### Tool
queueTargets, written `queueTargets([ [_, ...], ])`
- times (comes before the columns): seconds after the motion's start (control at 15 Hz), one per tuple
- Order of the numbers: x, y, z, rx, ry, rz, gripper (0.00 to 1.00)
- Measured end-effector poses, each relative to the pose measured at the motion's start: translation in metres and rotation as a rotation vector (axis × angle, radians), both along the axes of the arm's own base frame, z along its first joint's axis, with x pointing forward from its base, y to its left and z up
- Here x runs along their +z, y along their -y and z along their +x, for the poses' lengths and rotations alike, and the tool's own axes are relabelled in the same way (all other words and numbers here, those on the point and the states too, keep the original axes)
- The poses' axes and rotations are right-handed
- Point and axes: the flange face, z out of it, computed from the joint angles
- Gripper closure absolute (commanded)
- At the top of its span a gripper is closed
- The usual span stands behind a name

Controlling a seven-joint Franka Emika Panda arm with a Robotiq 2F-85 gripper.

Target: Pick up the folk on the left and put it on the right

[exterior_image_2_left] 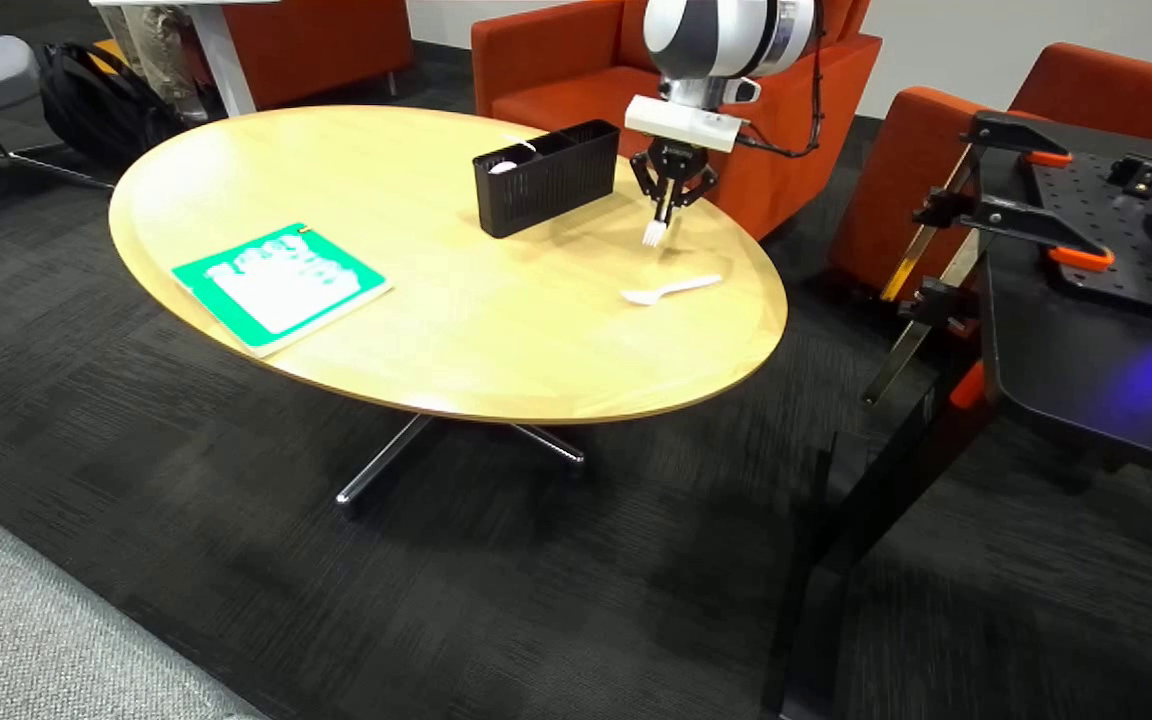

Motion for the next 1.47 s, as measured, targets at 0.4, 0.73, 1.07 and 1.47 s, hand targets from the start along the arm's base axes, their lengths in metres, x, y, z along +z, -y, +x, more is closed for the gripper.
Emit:
queueTargets([
  [0.4, -0.016, -0.002, -0.006, -0.024, 0.004, -0.03, 0.43],
  [0.73, 0.001, -0.004, -0.009, -0.02, 0.083, -0.095, 0.04],
  [1.07, 0.065, -0.025, -0.04, 0.073, 0.155, -0.119, 0.0],
  [1.47, 0.142, -0.034, -0.098, 0.128, 0.158, -0.134, 0.0],
])
